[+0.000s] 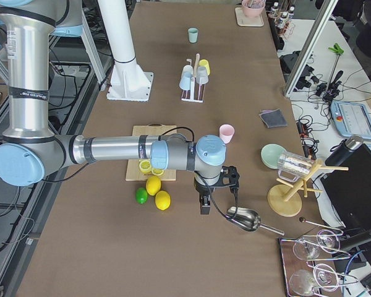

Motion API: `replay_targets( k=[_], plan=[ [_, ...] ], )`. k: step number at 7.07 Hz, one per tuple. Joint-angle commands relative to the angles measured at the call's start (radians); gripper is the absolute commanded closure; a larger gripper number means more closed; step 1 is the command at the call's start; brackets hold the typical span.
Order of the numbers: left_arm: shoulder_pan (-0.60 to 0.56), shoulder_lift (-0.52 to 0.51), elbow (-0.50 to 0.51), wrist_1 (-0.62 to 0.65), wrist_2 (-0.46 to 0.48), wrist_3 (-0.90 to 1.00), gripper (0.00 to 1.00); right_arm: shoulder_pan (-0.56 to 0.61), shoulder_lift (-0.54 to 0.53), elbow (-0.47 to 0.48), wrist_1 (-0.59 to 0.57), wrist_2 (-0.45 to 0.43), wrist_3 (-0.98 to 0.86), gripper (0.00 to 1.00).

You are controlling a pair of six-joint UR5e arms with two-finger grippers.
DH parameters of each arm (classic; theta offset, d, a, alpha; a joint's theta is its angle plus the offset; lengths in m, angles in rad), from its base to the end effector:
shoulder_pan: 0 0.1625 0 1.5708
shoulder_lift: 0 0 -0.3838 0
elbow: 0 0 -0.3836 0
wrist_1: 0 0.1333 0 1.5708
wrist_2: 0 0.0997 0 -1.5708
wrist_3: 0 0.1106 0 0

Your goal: Place cup on cup holder

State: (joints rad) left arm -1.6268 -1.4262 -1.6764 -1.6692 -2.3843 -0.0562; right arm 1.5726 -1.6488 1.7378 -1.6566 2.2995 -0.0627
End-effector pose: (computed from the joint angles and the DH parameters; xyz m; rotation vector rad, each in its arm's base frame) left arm -0.0770 -0.4284 0.6272 0.0560 0.8135 -0.0817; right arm 0.0605 -0.4520 0.5932 0.0265 -0.7283 -0.0593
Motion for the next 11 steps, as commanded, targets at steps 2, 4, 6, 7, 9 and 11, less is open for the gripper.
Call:
replay_targets(
  k=[2,4,6,7,9,11],
  plan=[
    [-0.001,-0.01,0.007,-0.006,0.043,-0.004,0.02,0.0,-0.048,0.046,0.001,-0.002,0.0,0.0],
    [0.001,-0.033,0.011,-0.001,0.045,-0.004,0.02,0.0,-0.046,0.051,0.001,-0.002,-0.002,0.0],
    [0.004,-0.04,0.036,-0.001,0.048,0.001,0.02,-0.023,-0.037,0.049,0.001,-0.008,-0.003,0.0],
    [0.002,-0.037,0.037,-0.001,0.048,0.001,0.02,-0.035,-0.031,0.049,0.001,-0.008,0.0,0.0],
    [0.001,-0.031,0.035,0.002,0.051,0.001,0.02,-0.049,-0.026,0.058,0.001,-0.008,0.009,0.0],
    [0.002,-0.028,0.037,0.002,0.059,0.002,0.02,-0.103,0.022,0.075,0.001,-0.009,0.099,0.0]
  ],
)
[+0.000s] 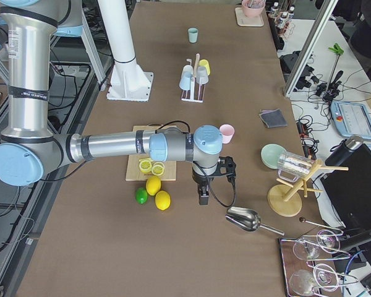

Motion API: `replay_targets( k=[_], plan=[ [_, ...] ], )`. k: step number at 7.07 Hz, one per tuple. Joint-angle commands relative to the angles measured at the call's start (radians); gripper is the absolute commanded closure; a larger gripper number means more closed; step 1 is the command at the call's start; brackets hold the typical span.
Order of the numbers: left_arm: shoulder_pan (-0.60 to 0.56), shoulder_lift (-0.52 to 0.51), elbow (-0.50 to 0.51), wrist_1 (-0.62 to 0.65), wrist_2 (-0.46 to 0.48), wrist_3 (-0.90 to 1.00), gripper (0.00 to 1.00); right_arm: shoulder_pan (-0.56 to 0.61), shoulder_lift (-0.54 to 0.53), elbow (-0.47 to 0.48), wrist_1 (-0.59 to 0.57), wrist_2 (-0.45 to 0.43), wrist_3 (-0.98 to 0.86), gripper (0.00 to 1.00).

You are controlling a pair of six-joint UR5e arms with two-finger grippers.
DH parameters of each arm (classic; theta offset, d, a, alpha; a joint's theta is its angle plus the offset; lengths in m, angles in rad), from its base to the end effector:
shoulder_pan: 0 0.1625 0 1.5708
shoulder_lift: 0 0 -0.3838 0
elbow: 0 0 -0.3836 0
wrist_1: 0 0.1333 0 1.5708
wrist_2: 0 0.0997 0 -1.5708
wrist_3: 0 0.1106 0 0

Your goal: Place cup on cup holder

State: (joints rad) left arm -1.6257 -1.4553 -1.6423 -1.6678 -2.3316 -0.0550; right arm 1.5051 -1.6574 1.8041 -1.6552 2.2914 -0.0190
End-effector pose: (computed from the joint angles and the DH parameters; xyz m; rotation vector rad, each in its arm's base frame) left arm -0.0813 -0.4390 0.6353 0.0504 0.7608 -0.0844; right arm 0.0306 -0.4539 0.5655 0.0428 -0.7219 -0.1034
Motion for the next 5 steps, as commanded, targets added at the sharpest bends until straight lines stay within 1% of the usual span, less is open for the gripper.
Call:
replay_targets(
  k=[1,4,5],
  plan=[
    [0.001,0.001,0.004,0.0,0.026,0.001,0.02,-0.075,0.071,0.009,0.0,-0.001,0.104,0.0],
    [0.001,0.001,-0.004,-0.003,0.029,0.003,0.02,-0.248,0.235,-0.002,-0.032,-0.001,0.322,0.0],
    [0.001,0.001,-0.002,-0.003,0.029,0.003,0.02,-0.284,0.308,-0.003,-0.116,-0.003,0.336,0.0]
  ],
)
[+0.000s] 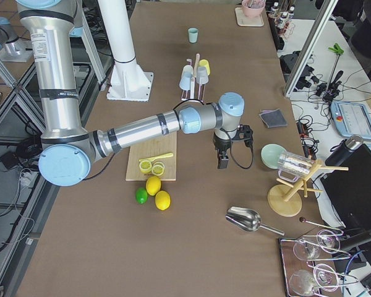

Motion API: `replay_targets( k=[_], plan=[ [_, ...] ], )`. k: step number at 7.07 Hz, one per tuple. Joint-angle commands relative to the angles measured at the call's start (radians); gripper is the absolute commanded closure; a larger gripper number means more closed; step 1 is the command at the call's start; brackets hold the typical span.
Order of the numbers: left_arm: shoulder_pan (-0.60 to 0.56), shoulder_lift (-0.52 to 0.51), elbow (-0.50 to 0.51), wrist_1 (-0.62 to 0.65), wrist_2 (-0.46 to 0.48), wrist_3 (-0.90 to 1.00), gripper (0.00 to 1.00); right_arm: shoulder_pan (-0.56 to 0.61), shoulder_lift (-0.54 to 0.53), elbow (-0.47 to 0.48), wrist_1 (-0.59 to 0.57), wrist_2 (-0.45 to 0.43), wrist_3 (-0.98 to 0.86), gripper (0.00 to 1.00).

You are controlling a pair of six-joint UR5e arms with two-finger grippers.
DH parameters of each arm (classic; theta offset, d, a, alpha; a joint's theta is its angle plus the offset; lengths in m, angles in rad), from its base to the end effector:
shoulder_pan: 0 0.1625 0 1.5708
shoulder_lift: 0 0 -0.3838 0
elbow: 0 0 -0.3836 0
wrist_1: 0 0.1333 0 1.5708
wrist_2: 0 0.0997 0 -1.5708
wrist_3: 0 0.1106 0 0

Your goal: Place cup on cup holder

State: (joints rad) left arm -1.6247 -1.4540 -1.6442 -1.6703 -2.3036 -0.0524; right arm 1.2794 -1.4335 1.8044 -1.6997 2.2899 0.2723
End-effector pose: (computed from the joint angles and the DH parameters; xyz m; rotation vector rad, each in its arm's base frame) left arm -0.0831 -0.4388 0.6368 0.0541 0.7328 -0.0809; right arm -0.0934 -0.5219 0.4605 0.0233 -0.7518 -0.1052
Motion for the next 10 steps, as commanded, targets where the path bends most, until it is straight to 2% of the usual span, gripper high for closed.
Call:
replay_targets(
  k=[1,3,5,7,9,10],
  plan=[
    [0.0,0.0,0.003,0.0,0.001,0.0,0.02,-0.099,0.152,-0.005,-0.154,-0.033,0.045,0.0],
    [0.0,-0.014,-0.006,0.003,0.001,-0.001,0.02,-0.133,0.244,-0.077,-0.195,-0.053,0.045,0.0],
    [0.002,-0.049,-0.014,0.001,0.001,-0.001,0.02,-0.135,0.437,-0.259,-0.277,-0.044,0.045,0.0],
    [0.025,-0.116,0.001,0.009,0.001,-0.003,0.02,-0.15,0.548,-0.4,-0.296,-0.003,0.047,0.0],
    [0.126,-0.306,0.108,0.108,0.01,-0.003,0.02,-0.158,0.64,-0.573,-0.243,0.043,0.045,0.0],
    [0.191,-0.43,0.23,0.163,0.088,-0.003,0.02,-0.179,0.65,-0.615,-0.207,0.051,0.042,0.0]
  ],
)
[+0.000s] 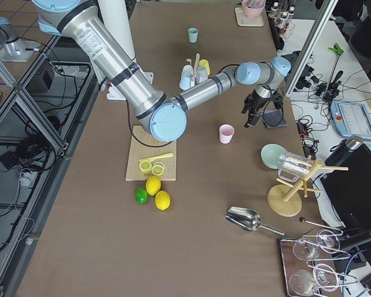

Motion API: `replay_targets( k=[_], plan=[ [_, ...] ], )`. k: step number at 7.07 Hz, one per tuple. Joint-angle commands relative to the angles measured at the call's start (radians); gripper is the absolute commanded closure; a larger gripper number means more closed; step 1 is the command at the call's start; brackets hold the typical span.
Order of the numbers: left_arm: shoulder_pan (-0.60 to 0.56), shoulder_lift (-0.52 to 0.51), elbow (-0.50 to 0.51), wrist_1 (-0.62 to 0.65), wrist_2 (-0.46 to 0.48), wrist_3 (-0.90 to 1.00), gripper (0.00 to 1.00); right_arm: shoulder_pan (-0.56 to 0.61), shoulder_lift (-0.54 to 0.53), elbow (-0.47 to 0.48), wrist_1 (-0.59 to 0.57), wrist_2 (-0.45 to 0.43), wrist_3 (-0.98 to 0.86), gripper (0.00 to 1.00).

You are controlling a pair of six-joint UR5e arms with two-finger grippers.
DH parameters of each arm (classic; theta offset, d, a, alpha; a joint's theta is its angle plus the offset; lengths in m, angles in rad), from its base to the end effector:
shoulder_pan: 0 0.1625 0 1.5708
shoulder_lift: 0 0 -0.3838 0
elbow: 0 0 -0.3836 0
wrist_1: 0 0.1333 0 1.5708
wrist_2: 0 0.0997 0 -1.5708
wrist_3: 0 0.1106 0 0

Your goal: Place cup on cup holder

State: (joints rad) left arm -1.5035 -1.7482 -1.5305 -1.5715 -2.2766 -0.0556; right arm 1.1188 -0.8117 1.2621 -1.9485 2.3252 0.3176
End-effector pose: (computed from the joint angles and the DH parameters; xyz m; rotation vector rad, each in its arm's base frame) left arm -0.0239 -0.5609 0.5575 0.0885 0.7115 0.0598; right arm -0.2604 -0.6681 0.3471 -0.2191 -0.7256 -0.1553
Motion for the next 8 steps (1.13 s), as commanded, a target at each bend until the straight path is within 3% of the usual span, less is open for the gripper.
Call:
replay_targets(
  k=[1,2,4,8],
  plan=[
    [0.1,-0.21,0.162,0.141,0.106,0.002,0.02,-0.04,0.037,-0.098,0.049,0.019,-0.014,0.0],
    [0.111,-0.24,0.164,0.18,0.101,0.003,0.02,-0.057,0.037,-0.122,0.049,0.031,-0.026,0.0],
    [0.184,-0.327,0.174,0.344,0.098,0.006,0.02,-0.066,0.1,-0.266,0.048,0.04,-0.157,0.0],
    [0.379,-0.356,0.217,0.392,0.106,0.011,0.02,-0.065,0.248,-0.593,0.049,0.03,-0.319,0.0]
  ],
)
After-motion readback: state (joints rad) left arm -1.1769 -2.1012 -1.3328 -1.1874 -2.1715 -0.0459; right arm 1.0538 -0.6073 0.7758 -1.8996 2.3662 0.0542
